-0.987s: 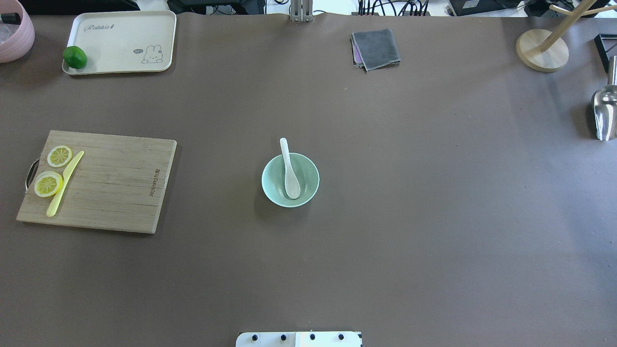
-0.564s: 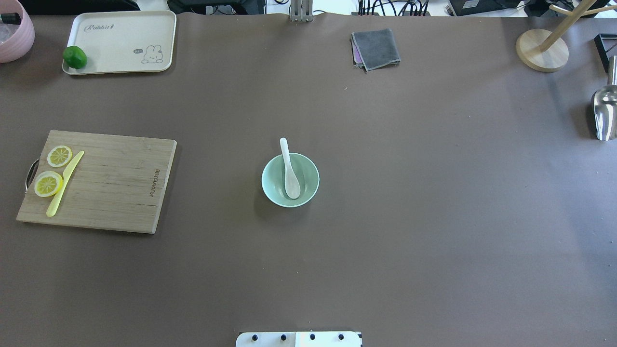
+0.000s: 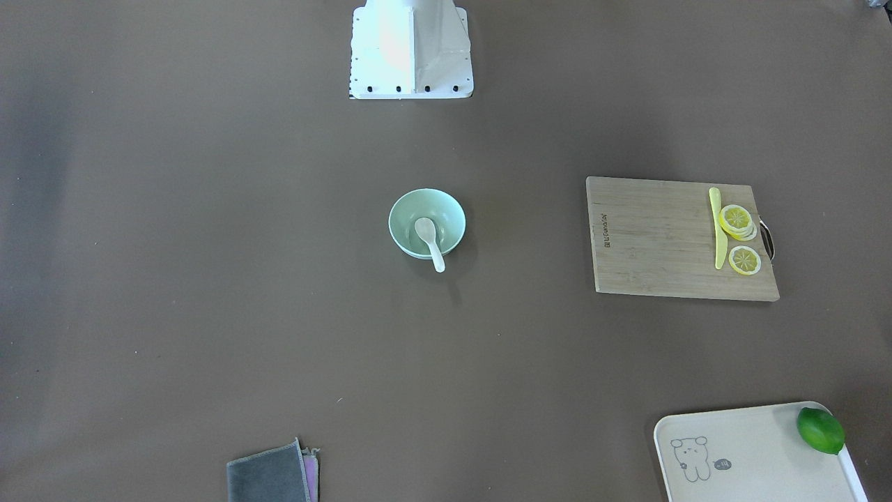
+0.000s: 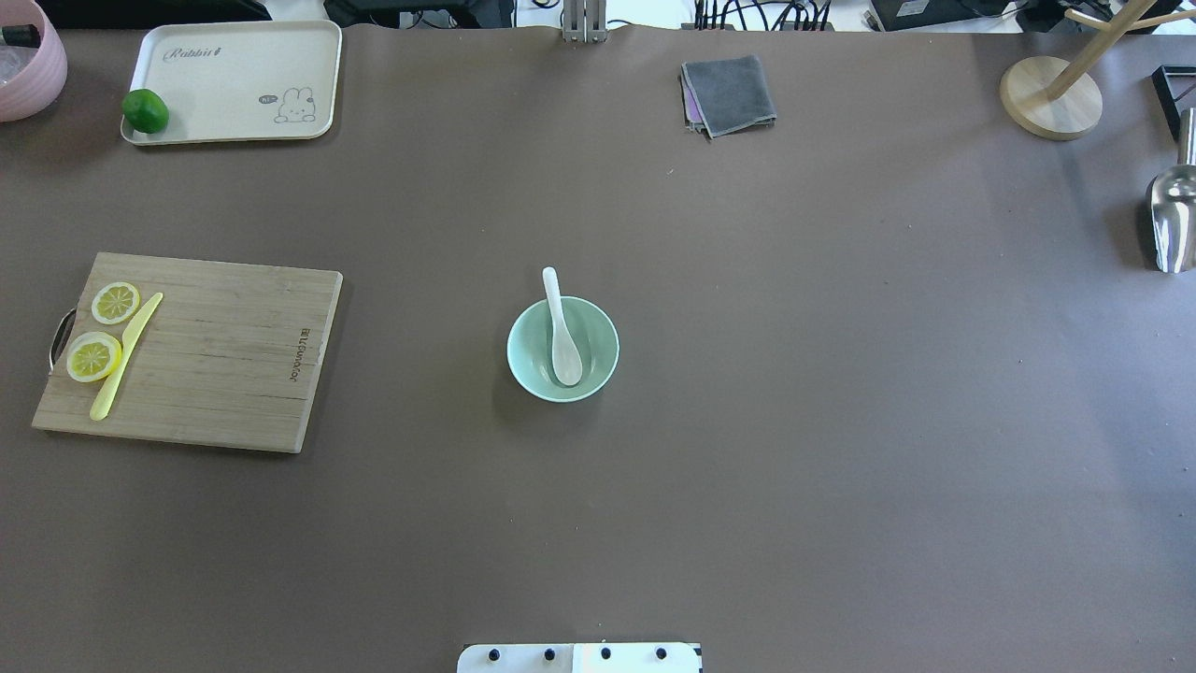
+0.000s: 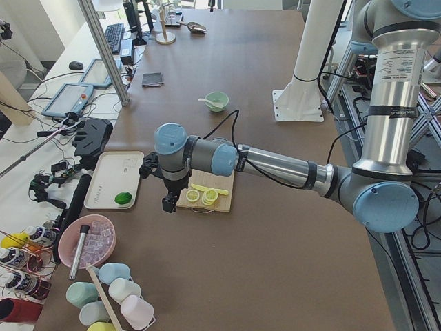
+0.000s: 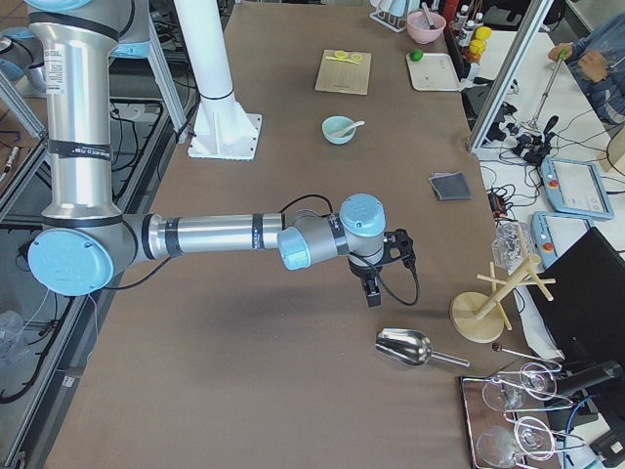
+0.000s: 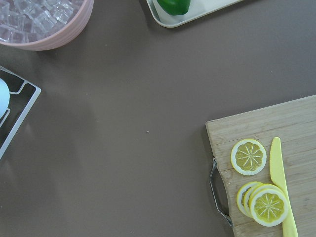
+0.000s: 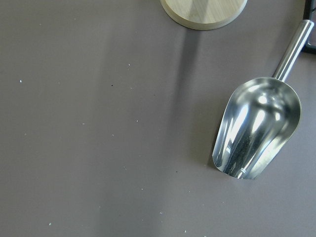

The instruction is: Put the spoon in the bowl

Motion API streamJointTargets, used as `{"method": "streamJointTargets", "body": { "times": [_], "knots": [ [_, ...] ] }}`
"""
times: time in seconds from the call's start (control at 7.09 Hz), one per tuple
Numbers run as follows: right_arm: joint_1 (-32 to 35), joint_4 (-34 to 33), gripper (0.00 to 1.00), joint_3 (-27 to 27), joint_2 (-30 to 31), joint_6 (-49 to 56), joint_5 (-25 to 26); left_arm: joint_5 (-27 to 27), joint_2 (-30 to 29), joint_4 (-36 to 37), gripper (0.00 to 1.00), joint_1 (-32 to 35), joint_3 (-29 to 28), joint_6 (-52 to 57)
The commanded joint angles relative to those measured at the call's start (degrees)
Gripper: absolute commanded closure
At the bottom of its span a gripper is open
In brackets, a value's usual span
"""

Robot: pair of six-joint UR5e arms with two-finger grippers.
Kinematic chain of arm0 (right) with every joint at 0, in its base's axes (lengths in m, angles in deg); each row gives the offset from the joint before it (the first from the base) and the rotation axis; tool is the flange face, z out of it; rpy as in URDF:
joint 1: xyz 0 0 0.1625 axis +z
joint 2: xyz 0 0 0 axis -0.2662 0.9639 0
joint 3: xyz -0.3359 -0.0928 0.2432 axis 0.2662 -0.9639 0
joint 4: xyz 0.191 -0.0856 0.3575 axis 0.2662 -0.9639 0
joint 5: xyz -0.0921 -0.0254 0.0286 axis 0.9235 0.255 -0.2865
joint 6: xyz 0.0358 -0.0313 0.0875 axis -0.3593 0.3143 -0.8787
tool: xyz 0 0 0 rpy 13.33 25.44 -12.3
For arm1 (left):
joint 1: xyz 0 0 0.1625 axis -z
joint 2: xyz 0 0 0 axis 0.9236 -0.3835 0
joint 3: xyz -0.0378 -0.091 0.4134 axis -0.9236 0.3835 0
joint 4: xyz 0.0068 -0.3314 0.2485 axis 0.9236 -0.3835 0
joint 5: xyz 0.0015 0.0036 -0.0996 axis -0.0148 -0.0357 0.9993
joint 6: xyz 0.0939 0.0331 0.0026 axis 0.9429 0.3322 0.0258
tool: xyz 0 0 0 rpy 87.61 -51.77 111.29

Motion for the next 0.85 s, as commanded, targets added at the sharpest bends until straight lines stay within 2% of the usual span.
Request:
{"method": "streamJointTargets", "body": {
  "times": [0.0, 0.71],
  "knots": [
    [0.06, 0.07, 0.0, 0.08, 0.26, -0.02, -0.22, -0.01, 0.05, 0.03, 0.01, 0.06, -0.07, -0.08],
    [-0.03, 0.07, 0.0, 0.0, -0.26, -0.11, -0.49, -0.27, 0.05, 0.03, 0.02, 0.06, -0.86, 0.01]
  ]
}}
